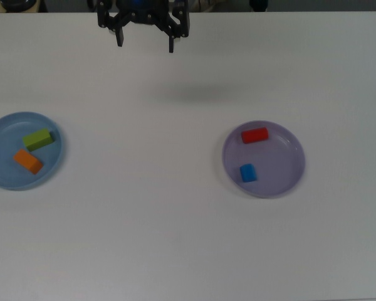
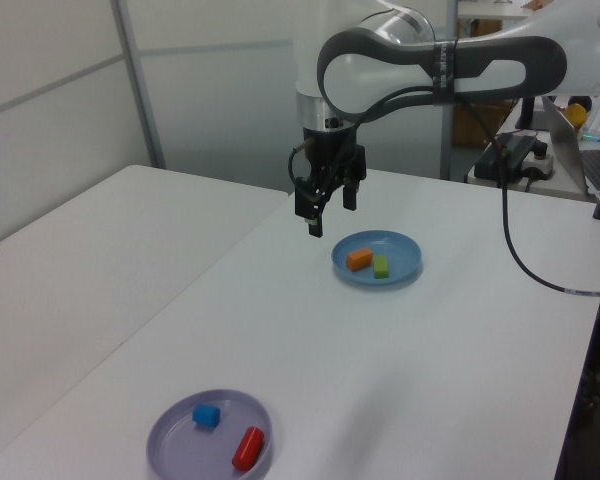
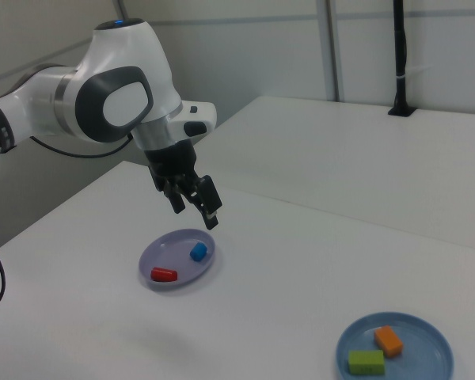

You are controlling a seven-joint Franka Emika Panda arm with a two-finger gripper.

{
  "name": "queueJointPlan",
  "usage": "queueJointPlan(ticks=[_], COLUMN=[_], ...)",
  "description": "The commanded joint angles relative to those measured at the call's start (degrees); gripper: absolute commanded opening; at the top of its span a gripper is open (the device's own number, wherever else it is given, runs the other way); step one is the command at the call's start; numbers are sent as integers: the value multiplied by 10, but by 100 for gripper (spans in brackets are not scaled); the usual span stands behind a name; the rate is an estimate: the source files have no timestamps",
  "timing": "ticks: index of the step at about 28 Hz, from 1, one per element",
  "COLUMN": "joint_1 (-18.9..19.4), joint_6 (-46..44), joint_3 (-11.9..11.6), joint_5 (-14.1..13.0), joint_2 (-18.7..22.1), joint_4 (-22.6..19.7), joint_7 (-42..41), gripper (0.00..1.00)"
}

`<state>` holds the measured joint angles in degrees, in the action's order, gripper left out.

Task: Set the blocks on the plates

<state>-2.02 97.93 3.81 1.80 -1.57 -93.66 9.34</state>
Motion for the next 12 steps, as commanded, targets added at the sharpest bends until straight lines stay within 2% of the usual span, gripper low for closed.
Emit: queueJointPlan(ticks=[1, 12], joint_1=[1, -2], joint_6=[10, 13], joint_3=[-6, -6], joint_5=[-7, -9], joint_2=[4, 3], joint_4=[-4, -4], joint_7=[-15, -16], gripper=[100, 100])
